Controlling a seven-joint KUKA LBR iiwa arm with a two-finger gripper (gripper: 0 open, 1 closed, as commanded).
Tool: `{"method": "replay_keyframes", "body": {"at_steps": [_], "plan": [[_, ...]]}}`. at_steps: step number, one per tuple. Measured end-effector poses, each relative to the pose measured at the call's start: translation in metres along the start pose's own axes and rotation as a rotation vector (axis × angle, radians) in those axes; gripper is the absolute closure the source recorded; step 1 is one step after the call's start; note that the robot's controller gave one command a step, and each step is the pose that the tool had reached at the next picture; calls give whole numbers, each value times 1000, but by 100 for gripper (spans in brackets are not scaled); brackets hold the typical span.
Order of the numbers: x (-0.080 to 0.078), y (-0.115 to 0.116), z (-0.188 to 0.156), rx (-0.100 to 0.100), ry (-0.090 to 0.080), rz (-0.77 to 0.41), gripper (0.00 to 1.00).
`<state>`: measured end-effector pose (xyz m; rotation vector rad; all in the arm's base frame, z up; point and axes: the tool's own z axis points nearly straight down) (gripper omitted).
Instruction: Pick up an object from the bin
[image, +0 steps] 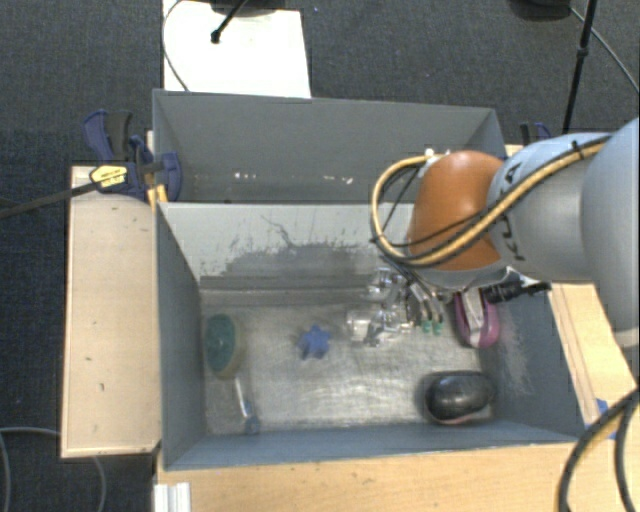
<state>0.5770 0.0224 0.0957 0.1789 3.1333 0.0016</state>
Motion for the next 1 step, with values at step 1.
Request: {"method": "replay_keyframes", "body": {"at_steps": [1], "plan": [[-7,6,-118,-1,-8,-3,100]]}}
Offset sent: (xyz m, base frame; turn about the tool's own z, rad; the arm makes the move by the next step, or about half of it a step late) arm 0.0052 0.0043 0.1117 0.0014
